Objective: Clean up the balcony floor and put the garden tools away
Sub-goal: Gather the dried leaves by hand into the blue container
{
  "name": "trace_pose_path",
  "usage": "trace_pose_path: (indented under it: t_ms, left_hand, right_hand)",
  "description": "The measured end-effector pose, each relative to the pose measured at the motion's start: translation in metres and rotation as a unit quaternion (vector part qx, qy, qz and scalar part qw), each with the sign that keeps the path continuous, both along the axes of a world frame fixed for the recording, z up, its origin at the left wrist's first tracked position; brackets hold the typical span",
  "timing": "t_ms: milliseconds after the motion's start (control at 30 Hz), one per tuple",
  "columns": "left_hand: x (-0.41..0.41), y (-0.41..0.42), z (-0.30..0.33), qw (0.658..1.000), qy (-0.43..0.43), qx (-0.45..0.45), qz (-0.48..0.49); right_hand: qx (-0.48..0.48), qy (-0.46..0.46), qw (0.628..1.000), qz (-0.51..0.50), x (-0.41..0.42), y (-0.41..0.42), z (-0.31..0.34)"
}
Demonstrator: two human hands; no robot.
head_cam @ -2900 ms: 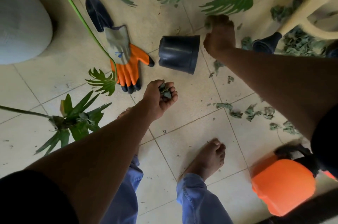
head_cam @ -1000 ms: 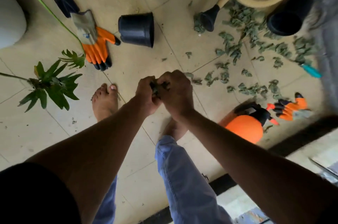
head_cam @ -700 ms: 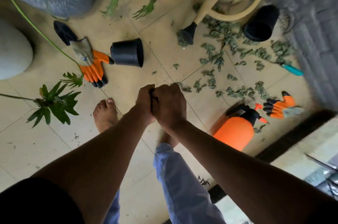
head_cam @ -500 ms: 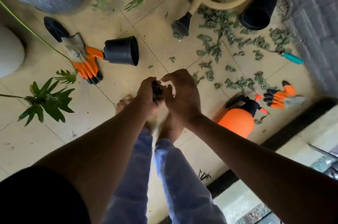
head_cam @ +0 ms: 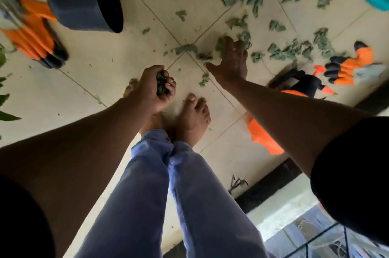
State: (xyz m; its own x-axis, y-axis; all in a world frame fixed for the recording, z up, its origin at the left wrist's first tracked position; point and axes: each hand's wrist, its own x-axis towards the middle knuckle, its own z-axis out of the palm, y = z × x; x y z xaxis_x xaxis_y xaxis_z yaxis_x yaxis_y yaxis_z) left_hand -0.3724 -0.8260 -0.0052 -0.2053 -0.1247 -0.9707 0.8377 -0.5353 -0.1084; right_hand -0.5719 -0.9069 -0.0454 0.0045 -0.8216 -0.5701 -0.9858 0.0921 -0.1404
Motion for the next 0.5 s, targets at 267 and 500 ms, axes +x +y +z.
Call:
trace_pose_path:
  t_ms: [267,500]
  left_hand:
    - [0.018,0.01,-0.018,1.0,-0.024,0.016,-0.002]
    - [0.033,0.008,-0.016,1.0,-0.023,0.01,-0.001]
  right_hand:
    - [-0.026,-0.131,0.98,0.148,0.045,-0.003,-0.011]
    - [-0.055,-0.032,0.962,0.266,0.07,-0.005,-0.004]
